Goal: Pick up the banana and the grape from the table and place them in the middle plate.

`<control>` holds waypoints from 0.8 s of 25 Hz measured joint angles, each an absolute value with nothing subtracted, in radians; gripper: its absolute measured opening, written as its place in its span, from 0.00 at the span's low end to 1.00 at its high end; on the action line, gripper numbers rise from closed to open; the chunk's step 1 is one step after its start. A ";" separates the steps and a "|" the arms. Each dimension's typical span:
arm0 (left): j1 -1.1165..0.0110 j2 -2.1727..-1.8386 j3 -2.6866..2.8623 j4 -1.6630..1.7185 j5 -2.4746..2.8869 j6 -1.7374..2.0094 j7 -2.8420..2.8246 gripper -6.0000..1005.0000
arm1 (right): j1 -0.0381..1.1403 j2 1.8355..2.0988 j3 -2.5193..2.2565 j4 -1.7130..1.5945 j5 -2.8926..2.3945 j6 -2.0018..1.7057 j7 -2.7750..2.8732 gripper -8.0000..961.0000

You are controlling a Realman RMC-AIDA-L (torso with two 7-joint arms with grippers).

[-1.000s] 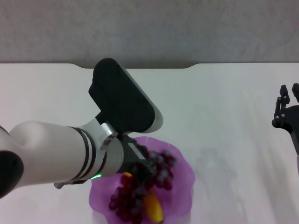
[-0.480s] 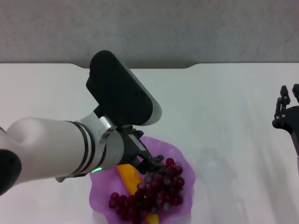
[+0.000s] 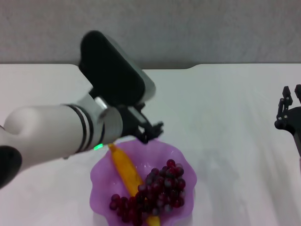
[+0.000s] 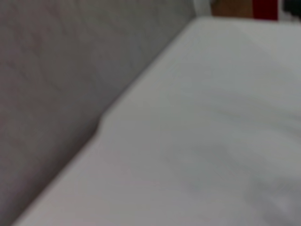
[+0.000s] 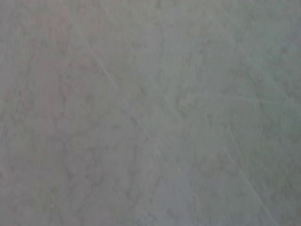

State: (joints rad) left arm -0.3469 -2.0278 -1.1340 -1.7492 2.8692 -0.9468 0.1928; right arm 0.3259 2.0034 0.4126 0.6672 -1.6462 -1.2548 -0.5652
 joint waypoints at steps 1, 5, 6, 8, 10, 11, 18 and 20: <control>-0.343 -2.028 -1.145 -1.740 2.869 -0.911 0.196 0.71 | 0.326 2.003 0.413 0.667 -1.646 -1.255 -0.565 0.22; -0.327 -2.027 -1.183 -1.690 2.868 -0.733 0.211 0.63 | 0.328 2.003 0.413 0.666 -1.646 -1.253 -0.565 0.22; -0.316 -2.028 -1.194 -1.677 2.868 -0.682 0.211 0.61 | 0.329 2.003 0.413 0.666 -1.646 -1.251 -0.565 0.22; -0.286 -2.028 -1.211 -1.655 2.867 -0.570 0.211 0.56 | 0.329 2.003 0.413 0.666 -1.646 -1.249 -0.565 0.22; -0.242 -2.028 -1.218 -1.626 2.867 -0.416 0.212 0.52 | 0.329 2.003 0.413 0.664 -1.646 -1.247 -0.564 0.22; -0.219 -2.028 -1.219 -1.605 2.867 -0.330 0.212 0.50 | 0.330 2.003 0.413 0.663 -1.646 -1.246 -0.564 0.22; -0.104 -2.026 -1.215 -1.456 2.858 0.173 0.196 0.13 | 0.330 2.003 0.413 0.662 -1.646 -1.245 -0.564 0.22; -0.094 -2.026 -1.211 -1.412 2.857 0.257 0.184 0.05 | 0.330 2.003 0.413 0.661 -1.646 -1.245 -0.566 0.22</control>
